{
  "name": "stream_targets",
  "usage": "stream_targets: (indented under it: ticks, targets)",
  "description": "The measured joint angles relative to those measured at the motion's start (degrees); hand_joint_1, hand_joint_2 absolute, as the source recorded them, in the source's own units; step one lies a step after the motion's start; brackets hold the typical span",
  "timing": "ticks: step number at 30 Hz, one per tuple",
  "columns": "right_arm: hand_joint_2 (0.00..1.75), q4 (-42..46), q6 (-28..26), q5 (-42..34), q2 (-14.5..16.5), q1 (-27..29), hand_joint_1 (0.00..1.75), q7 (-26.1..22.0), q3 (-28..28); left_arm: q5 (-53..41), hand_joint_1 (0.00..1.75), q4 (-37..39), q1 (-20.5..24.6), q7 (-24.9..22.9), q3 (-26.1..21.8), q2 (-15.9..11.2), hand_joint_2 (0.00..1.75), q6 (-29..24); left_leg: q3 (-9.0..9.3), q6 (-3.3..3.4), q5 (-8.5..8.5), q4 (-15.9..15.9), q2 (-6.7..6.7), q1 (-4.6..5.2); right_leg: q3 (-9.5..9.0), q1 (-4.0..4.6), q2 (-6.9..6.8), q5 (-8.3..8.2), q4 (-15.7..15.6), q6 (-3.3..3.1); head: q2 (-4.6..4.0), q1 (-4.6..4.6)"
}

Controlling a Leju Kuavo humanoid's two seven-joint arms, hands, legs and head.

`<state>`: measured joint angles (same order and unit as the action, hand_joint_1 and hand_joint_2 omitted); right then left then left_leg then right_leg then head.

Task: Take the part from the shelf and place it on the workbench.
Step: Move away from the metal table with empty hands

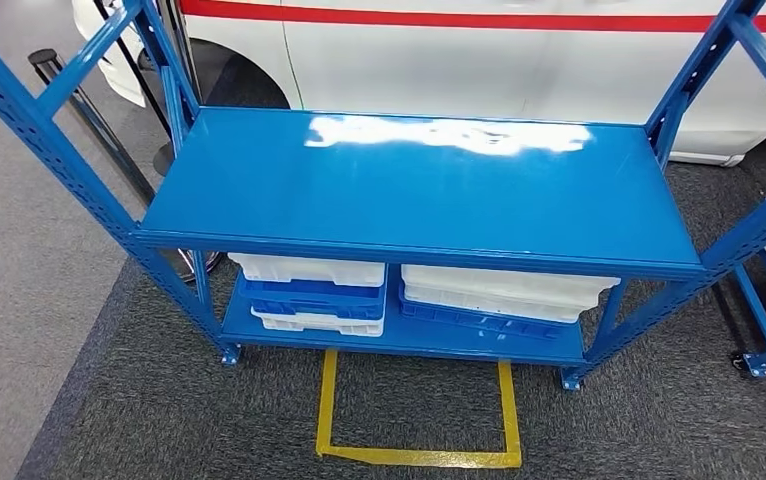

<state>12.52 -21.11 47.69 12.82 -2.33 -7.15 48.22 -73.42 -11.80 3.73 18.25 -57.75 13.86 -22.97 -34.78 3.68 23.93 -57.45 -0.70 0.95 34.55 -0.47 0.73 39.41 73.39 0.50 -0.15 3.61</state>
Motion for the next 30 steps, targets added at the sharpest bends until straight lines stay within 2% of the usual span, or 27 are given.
stream_targets:
  ticks: [1, 2, 3, 4, 5, 6, 9, 11, 14, 15, 16, 17, 18, 20, 21, 22, 24, 26, 28, 29, 30]
  targets:
    - [0.00, 0.0, 0.0, 0.0, 0.0, 0.0, 0.00, 0.0, 0.0, 0.0, 0.00, 0.0, 0.0, 0.0, 0.0, 0.0, 0.00, 0.0, 0.41, -0.14, 0.45, -0.1, 0.02, -0.14, 0.84, -0.32, -0.06, -1.38, 0.0, 0.35, 0.00, 0.01]
    - [0.00, 0.0, 0.0, 0.0, -0.1, 0.0, 0.00, 0.0, 0.0, 0.0, 0.00, 0.0, -0.1, -0.1, 0.0, 0.0, 0.00, 0.0, 0.85, -0.36, 0.95, -0.4, -0.01, -0.34, 0.69, -0.63, -0.13, -3.84, -2.0, 0.72, 0.00, 0.00]
    - [0.00, 0.0, 0.0, 0.0, -0.1, 0.1, 0.00, 0.0, 0.0, 0.0, 0.00, 0.0, -0.1, -0.1, 0.0, 0.0, 0.00, 0.0, 1.21, -0.67, 1.51, -0.8, -0.05, -0.54, -0.15, -0.95, -0.20, -6.66, -5.5, 1.11, 0.00, 0.03]
    - [0.00, 0.0, 0.0, 0.0, -0.1, 0.1, 0.00, 0.0, 0.0, 0.0, 0.00, 0.0, -0.1, -0.1, 0.0, 0.0, 0.00, 0.0, 1.42, -1.06, 2.03, -1.2, -0.11, -0.61, -1.07, -1.04, -0.24, -8.68, -8.7, 1.40, 0.00, 0.06]
    - [0.00, 0.0, 0.0, 0.0, -0.1, 0.1, 0.00, 0.0, 0.0, 0.0, 0.00, 0.0, 0.0, -0.1, 0.0, 0.0, 0.00, 0.0, 1.45, -1.45, 2.44, -1.6, -0.16, -0.63, -1.80, -1.08, -0.25, -9.92, -11.1, 1.33, 0.00, 0.01]
    - [0.00, -0.1, 0.0, 0.1, 0.0, 0.1, 0.00, 0.0, 0.0, 0.0, 0.00, 0.0, 0.0, -0.1, 0.0, 0.0, 0.00, 0.0, 1.38, -1.81, 2.68, -1.9, -0.19, -0.59, -2.09, -1.02, -0.22, -10.26, -12.2, 1.10, 0.00, -0.05]
    - [0.00, 0.0, 0.0, 0.2, 0.0, 0.0, 0.00, 0.3, 0.0, 0.1, 0.00, 0.0, 0.1, 0.0, 0.0, 0.0, 0.00, 0.0, 1.30, -2.62, 2.94, -2.1, -0.16, -0.66, -2.22, -0.75, -0.17, -10.18, -12.7, -0.21, 0.00, -0.30]
    - [0.00, 0.0, 0.0, 0.3, 0.0, 0.1, 0.00, 0.5, 0.0, 0.1, 0.00, 0.0, 0.1, 0.0, 0.0, 0.0, 0.00, 0.0, 0.41, -3.13, 4.64, -4.3, 0.09, -0.82, -2.40, -0.79, -0.33, -10.31, -13.0, -1.01, 0.00, -0.36]
    - [0.00, 0.0, -0.1, 0.4, 0.0, 0.1, 0.00, 0.9, 0.0, 0.1, 0.00, 0.0, 0.1, 0.0, 0.0, 0.0, 1.31, -0.3, -4.30, -3.61, 9.66, -14.6, 0.30, -1.02, -2.49, -0.53, -0.60, -10.25, -13.1, -1.66, 0.00, -0.43]
    - [0.00, 0.0, -0.1, 0.4, 0.0, 0.1, 0.00, 1.1, 0.0, 0.1, 0.00, 0.0, 0.1, 0.0, 0.0, 0.0, 1.75, -0.4, -5.58, -3.62, 10.31, -17.2, 0.31, -1.04, -2.53, -0.40, -0.65, -10.20, -13.1, -1.75, 0.00, -0.43]
    - [0.00, 0.0, -0.2, 0.4, 0.0, 0.1, 0.00, 1.3, 0.0, 0.1, 0.00, 0.0, 0.1, -0.1, 0.0, 0.0, 1.75, -0.6, -5.85, -3.53, 9.78, -17.7, 0.31, -1.04, -2.61, -0.30, -0.66, -10.14, -13.1, -1.82, 0.00, -0.43]
    - [0.00, 0.0, -0.2, 0.5, 0.0, 0.1, 0.00, 1.5, 0.0, 0.1, 0.00, 0.0, 0.1, -0.1, 0.0, 0.0, 1.31, -0.7, -5.14, -3.36, 8.33, -16.2, 0.31, -1.03, -2.75, -0.22, -0.64, -10.07, -13.1, -1.86, 0.00, -0.43]
    - [0.00, 0.0, -0.2, 0.5, 0.0, 0.0, 0.00, 1.7, 0.0, 0.1, 0.00, 0.0, 0.1, -0.1, -0.1, 0.0, 0.87, -0.8, -3.46, -3.08, 6.23, -12.7, 0.31, -1.01, -2.95, -0.16, -0.61, -9.98, -13.1, -1.88, 0.00, -0.43]
    - [0.00, 0.0, -0.3, 0.5, 0.0, 0.0, 0.00, 1.8, 0.0, 0.1, 0.00, 0.0, 0.1, -0.1, -0.1, 0.0, 0.87, -1.0, 0.11, -2.47, 3.54, -5.4, 0.31, -0.82, -3.20, -0.02, -0.55, -9.75, -13.1, -1.69, 0.00, -0.42]
    - [0.00, 0.0, -0.3, 0.5, 0.0, 0.0, 0.00, 1.9, 0.0, 0.1, 0.00, 0.0, 0.2, 0.0, -0.1, 0.0, 1.31, -1.1, 1.17, -2.24, 3.10, -3.2, 0.29, -0.68, -3.23, 0.03, -0.55, -9.71, -13.1, -1.48, 0.00, -0.40]
    - [0.00, 0.0, -0.4, 0.5, 0.0, 0.0, 0.00, 1.9, 0.0, 0.1, 0.00, 0.0, 0.2, 0.0, -0.1, 0.0, 1.75, -1.2, 1.58, -2.11, 3.27, -2.3, 0.27, -0.54, -3.19, 0.05, -0.57, -9.70, -13.2, -1.22, 0.00, -0.40]
    - [0.00, 0.0, -0.7, 0.5, 0.1, -0.1, 0.00, 2.1, 0.0, 0.1, 0.00, 0.0, 0.2, 0.2, -0.1, 0.0, 1.75, -1.2, 1.89, -1.77, 3.05, -1.5, 0.26, -0.59, -3.37, 0.07, -0.61, -9.77, -13.5, -0.60, 0.00, -0.40]
    - [0.87, 0.0, -0.9, 0.5, 0.1, -0.2, 0.00, 2.4, 0.1, 0.0, 0.00, 0.0, 0.1, 0.4, -0.1, 0.1, 1.75, -1.1, 2.55, -1.20, 2.57, -0.4, 0.35, -0.89, -3.12, 0.09, -0.62, -8.80, -12.4, -0.07, 0.00, -0.38]
    - [1.75, 0.0, -1.1, 0.8, 0.1, -0.2, 0.00, 3.0, 0.1, -0.1, 0.00, 0.0, 0.2, 0.6, -0.1, 0.2, 1.75, -0.8, 2.87, -0.80, 2.35, 0.1, 0.49, -0.98, -0.53, 0.05, -0.62, -5.79, -7.0, 0.26, 0.00, -0.36]
    - [1.75, 0.0, -1.1, 1.0, 0.1, -0.2, 0.00, 3.3, 0.1, -0.1, 0.00, 0.0, 0.2, 0.6, -0.1, 0.2, 1.75, -0.6, 2.83, -0.68, 2.37, 0.1, 0.55, -0.95, 1.43, 0.02, -0.62, -4.17, -3.3, 0.39, 0.00, -0.36]
    - [1.75, 0.0, -1.0, 1.1, 0.1, -0.1, 0.00, 3.6, 0.1, -0.2, 0.00, 0.0, 0.2, 0.6, -0.1, 0.2, 1.75, -0.4, 2.78, -0.65, 2.41, 0.0, 0.59, -0.91, 3.06, -0.05, -0.63, -3.28, -0.3, 0.50, 0.00, -0.36]
